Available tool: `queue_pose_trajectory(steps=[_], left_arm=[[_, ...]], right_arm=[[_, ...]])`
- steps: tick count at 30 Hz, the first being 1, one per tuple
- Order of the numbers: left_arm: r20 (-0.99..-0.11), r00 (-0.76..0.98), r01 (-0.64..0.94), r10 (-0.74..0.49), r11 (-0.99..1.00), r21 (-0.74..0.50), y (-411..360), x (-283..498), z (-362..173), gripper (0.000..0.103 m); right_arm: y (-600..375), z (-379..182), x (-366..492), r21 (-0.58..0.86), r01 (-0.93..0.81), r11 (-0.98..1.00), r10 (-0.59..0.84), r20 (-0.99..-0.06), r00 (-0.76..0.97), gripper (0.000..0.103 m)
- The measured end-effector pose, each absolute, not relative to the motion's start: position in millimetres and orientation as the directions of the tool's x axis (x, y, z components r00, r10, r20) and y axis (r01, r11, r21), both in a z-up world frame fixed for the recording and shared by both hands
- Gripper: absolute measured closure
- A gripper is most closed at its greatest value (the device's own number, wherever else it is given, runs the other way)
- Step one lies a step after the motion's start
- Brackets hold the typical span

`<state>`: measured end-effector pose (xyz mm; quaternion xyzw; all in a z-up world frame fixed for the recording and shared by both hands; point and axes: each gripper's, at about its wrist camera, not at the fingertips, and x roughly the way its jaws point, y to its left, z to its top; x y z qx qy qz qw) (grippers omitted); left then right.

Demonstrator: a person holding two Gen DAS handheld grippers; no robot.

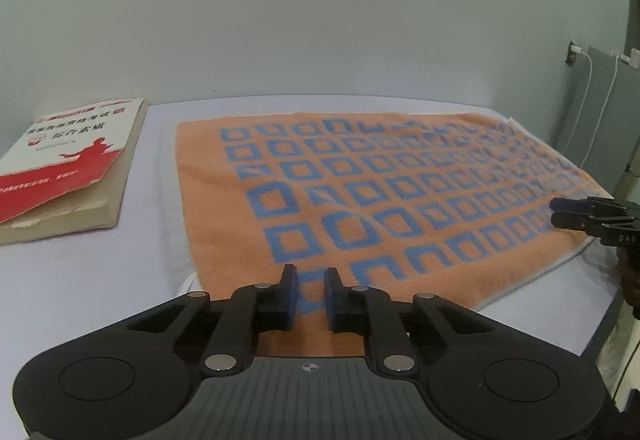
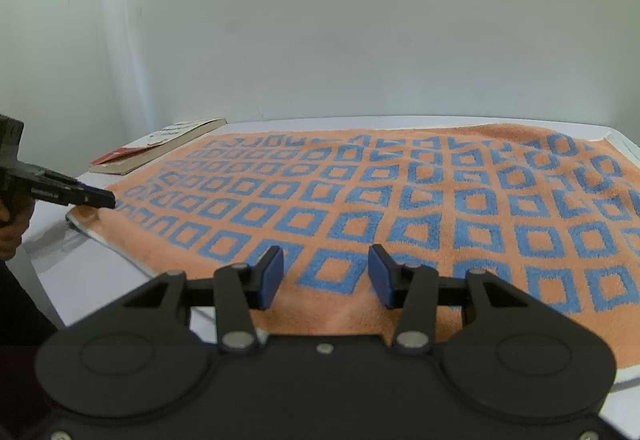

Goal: Fold towel

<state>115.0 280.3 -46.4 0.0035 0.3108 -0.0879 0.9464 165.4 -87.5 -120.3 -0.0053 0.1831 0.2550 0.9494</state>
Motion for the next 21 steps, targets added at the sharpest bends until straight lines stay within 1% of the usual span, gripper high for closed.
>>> queue_pose_trajectory(steps=[2, 5, 10, 14, 15, 16, 18, 21], left_arm=[[-0.588, 0.796, 0.172, -0.142, 0.985, -0.006, 279, 111, -47, 0.092], [-0.593, 0.795, 0.166, -0.127, 0.986, 0.012, 285, 103, -48, 0.092], [-0.602, 0.791, 0.126, -0.111, 0.992, -0.017, 309, 91, -48, 0.094], [-0.605, 0.793, 0.135, -0.064, 0.988, 0.072, 296, 90, -45, 0.094], [-0.602, 0.796, 0.139, -0.067, 0.988, 0.073, 292, 90, -42, 0.094], [-0.591, 0.802, 0.153, -0.089, 0.986, 0.060, 287, 90, -39, 0.094], [-0.550, 0.816, 0.210, -0.175, 0.978, 0.000, 274, 92, -31, 0.094], [-0.508, 0.827, 0.265, -0.240, 0.964, -0.024, 255, 100, -28, 0.094]], right_arm=[[-87, -120, 165, 0.079, -0.487, 0.870, 0.481, -0.351, 0.803, 0.057], [-87, -121, 165, 0.074, -0.487, 0.870, 0.480, -0.353, 0.803, 0.057], [-87, -121, 165, 0.072, -0.487, 0.870, 0.479, -0.353, 0.804, 0.057], [-85, -120, 164, 0.054, -0.488, 0.871, 0.473, -0.359, 0.805, 0.057], [-85, -120, 163, 0.050, -0.488, 0.871, 0.471, -0.361, 0.805, 0.057], [-85, -119, 163, 0.047, -0.486, 0.873, 0.468, -0.366, 0.805, 0.057], [-84, -112, 164, 0.047, -0.487, 0.872, 0.465, -0.386, 0.797, 0.057], [-91, -89, 169, 0.014, -0.489, 0.872, 0.457, -0.380, 0.804, 0.057]])
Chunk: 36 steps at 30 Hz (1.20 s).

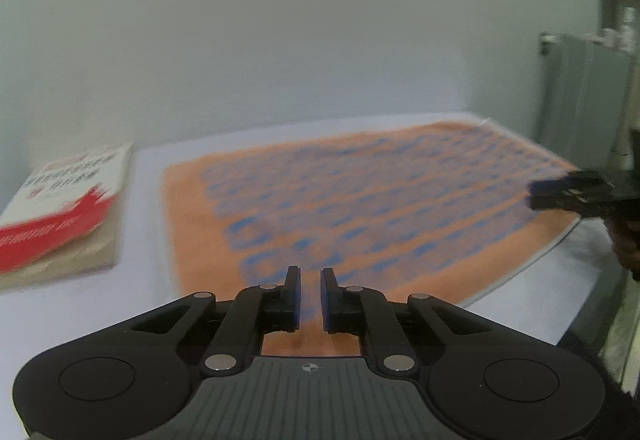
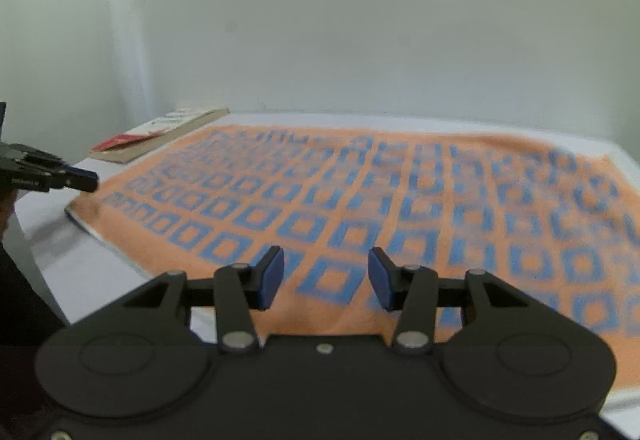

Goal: Fold towel

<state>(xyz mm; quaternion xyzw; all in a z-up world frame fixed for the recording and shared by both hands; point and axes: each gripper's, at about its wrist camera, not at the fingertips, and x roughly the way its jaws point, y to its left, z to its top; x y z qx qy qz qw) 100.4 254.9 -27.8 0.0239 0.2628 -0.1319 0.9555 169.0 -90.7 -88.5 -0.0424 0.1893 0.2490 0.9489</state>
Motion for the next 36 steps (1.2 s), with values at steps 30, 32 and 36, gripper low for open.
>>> queue_pose_trajectory(steps=[30, 32, 36], left_arm=[[-0.539, 0.721, 0.394, -0.436, 0.897, -0.199, 191, 172, -53, 0.073], [-0.550, 0.719, 0.396, -0.426, 0.901, -0.180, 186, 176, -53, 0.073], [-0.552, 0.717, 0.397, -0.426, 0.900, -0.179, 189, 174, -53, 0.073]], right_arm=[[-282, -44, 459, 0.036, -0.045, 0.998, 0.057, -0.627, 0.777, 0.098], [-282, -43, 457, -0.006, -0.027, 1.000, 0.018, -0.609, 0.793, 0.098], [-279, -48, 459, -0.045, -0.008, 0.999, -0.021, -0.606, 0.795, 0.094]])
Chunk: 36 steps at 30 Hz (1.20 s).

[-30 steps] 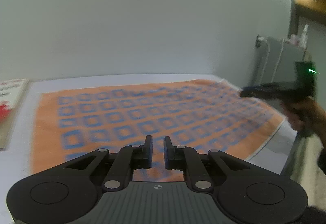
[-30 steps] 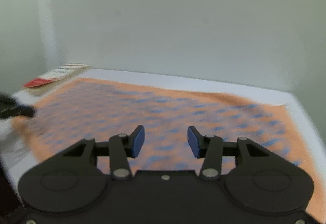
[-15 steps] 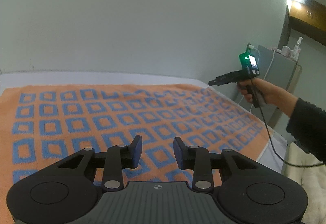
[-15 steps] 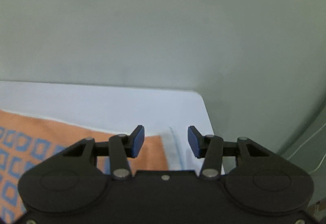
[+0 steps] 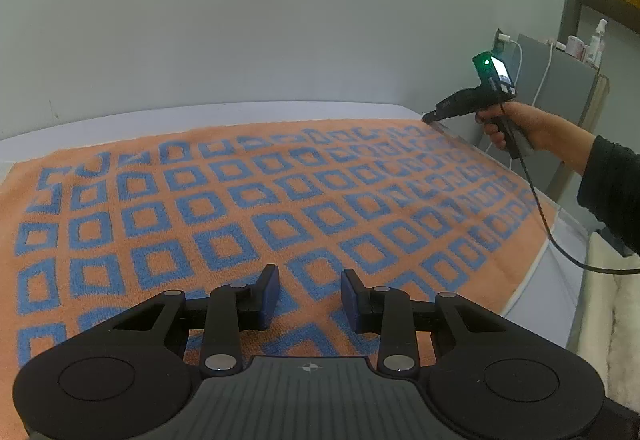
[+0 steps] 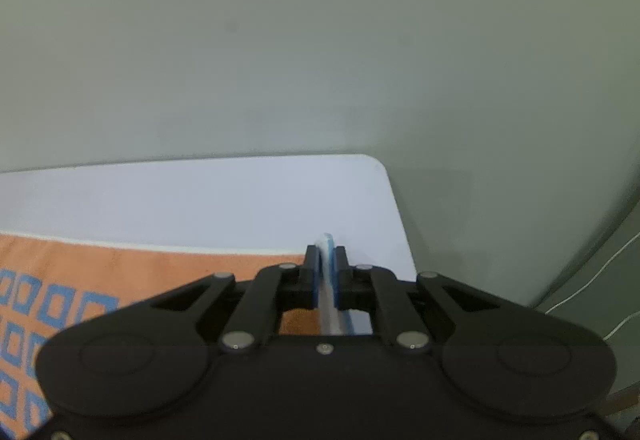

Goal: Fold towel
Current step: 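Grasp the blue-bordered towel edge with the right gripper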

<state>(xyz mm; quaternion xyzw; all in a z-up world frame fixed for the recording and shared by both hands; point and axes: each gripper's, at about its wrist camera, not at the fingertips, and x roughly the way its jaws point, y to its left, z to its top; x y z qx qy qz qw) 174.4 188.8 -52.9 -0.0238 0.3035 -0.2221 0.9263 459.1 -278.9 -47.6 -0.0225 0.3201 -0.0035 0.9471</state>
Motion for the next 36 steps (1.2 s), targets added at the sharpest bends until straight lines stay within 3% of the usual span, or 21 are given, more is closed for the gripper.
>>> queue_pose_trajectory(steps=[2, 9, 17, 23, 25, 30, 34, 36], left_arm=[[-0.551, 0.715, 0.398, -0.430, 0.899, -0.185, 191, 174, -53, 0.073], [-0.551, 0.713, 0.404, -0.434, 0.896, -0.183, 193, 175, -52, 0.070], [-0.559, 0.718, 0.414, -0.414, 0.900, -0.135, 180, 176, -53, 0.067], [-0.556, 0.713, 0.421, -0.427, 0.895, -0.148, 178, 178, -53, 0.064], [-0.557, 0.711, 0.416, -0.429, 0.895, -0.159, 177, 179, -52, 0.059], [-0.523, 0.672, 0.422, -0.524, 0.852, -0.311, 165, 177, -41, 0.057], [-0.476, 0.698, 0.473, -0.534, 0.844, -0.253, 125, 167, -25, 0.032], [-0.434, 0.716, 0.499, -0.547, 0.835, -0.232, 101, 165, -19, 0.030]], right_arm=[[-274, -48, 454, -0.078, -0.004, 0.997, -0.044, -0.600, 0.799, 0.087], [-268, -28, 383, -0.041, -0.034, 0.999, 0.008, -0.521, 0.853, 0.084], [-262, -57, 273, -0.059, -0.111, 0.992, 0.059, -0.561, 0.825, 0.085], [-276, -64, 208, -0.037, -0.034, 0.999, 0.010, -0.534, 0.846, 0.080], [-291, -66, 185, -0.024, 0.042, 0.999, -0.048, -0.514, 0.856, 0.073], [-315, -77, 166, 0.041, 0.128, 0.991, -0.089, -0.518, 0.851, 0.073], [-321, -85, 166, 0.086, 0.154, 0.984, -0.087, -0.522, 0.849, 0.073], [-324, -86, 170, 0.116, 0.170, 0.979, -0.085, -0.523, 0.848, 0.073]])
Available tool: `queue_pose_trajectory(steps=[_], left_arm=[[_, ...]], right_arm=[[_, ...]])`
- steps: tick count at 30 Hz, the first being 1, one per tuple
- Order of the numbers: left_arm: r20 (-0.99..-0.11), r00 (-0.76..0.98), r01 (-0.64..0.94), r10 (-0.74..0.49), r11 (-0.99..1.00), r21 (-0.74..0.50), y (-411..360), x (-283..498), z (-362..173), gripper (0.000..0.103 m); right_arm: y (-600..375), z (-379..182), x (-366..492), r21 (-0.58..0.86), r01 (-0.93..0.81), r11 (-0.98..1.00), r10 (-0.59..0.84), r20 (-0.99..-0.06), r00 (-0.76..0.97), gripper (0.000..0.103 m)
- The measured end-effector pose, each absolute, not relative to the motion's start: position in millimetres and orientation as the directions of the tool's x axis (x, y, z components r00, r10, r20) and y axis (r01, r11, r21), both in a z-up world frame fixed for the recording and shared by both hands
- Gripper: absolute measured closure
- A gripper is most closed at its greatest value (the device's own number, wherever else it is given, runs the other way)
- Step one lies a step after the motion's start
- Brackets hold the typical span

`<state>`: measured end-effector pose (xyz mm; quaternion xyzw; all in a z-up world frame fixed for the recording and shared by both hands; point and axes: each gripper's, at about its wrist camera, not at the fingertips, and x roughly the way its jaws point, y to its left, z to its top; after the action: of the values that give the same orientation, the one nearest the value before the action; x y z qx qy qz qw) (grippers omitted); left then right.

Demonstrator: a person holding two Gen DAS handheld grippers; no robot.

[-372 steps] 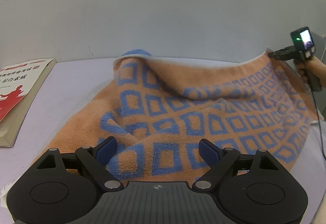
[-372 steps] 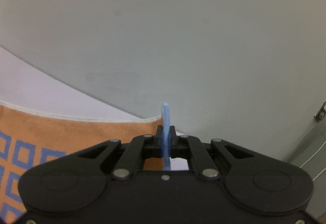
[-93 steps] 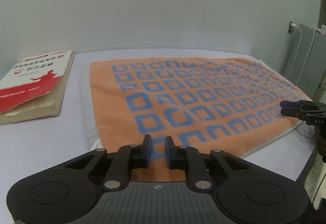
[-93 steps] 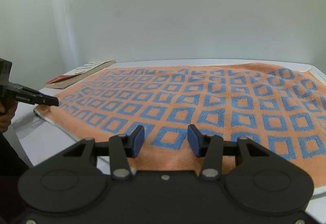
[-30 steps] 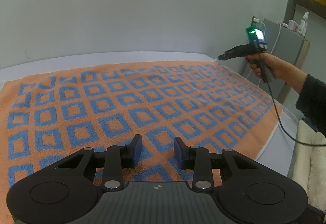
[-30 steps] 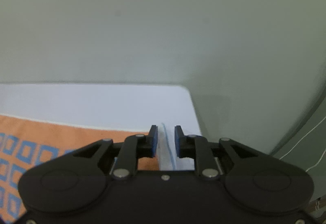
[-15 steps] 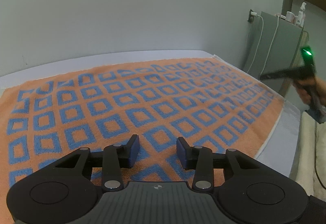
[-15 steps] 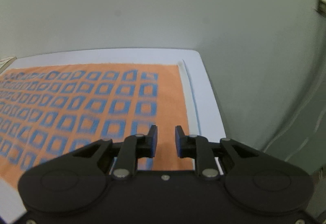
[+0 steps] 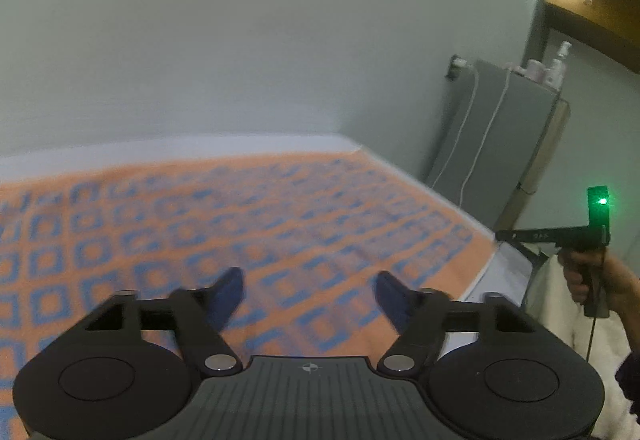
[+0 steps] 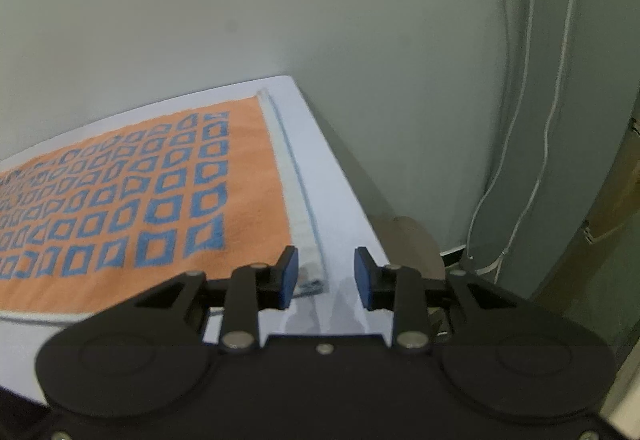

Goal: Fold towel

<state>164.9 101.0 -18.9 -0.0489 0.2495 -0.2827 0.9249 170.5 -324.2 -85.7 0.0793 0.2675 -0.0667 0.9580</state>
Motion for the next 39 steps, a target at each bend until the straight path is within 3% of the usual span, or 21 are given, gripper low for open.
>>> queue_pose_trajectory(steps=[5, 13, 14, 17, 24, 34, 39], left_arm=[[-0.418, 0.744, 0.511, -0.521, 0.847, -0.148, 68, 169, -14, 0.021], [-0.411, 0.703, 0.582, -0.580, 0.801, -0.136, 21, 199, -35, 0.021], [-0.406, 0.700, 0.591, -0.588, 0.796, -0.134, 15, 201, -38, 0.021], [-0.388, 0.666, 0.624, -0.637, 0.761, -0.179, 3, 207, -42, 0.021], [-0.359, 0.628, 0.689, -0.690, 0.708, -0.156, -28, 199, -41, 0.019], [-0.317, 0.627, 0.751, -0.712, 0.661, 0.001, -113, 182, -32, 0.019], [-0.258, 0.680, 0.720, -0.687, 0.691, 0.058, -147, 179, -24, 0.028]], right_arm=[[-326, -93, 160, 0.136, 0.201, 0.970, -0.100, -0.533, 0.840, 0.074], [-300, -102, 167, 0.033, 0.234, 0.972, -0.182, -0.528, 0.830, 0.077], [-296, -103, 168, 0.009, 0.237, 0.972, -0.197, -0.523, 0.829, 0.088], [-287, -102, 170, -0.012, 0.249, 0.969, -0.218, -0.521, 0.825, 0.090], [-291, -66, 153, 0.190, 0.240, 0.952, -0.131, -0.458, 0.880, 0.095], [-281, -20, 153, 0.245, 0.070, 0.967, 0.030, -0.383, 0.923, 0.097], [-286, -12, 159, 0.257, -0.009, 0.966, 0.110, -0.381, 0.918, 0.097]])
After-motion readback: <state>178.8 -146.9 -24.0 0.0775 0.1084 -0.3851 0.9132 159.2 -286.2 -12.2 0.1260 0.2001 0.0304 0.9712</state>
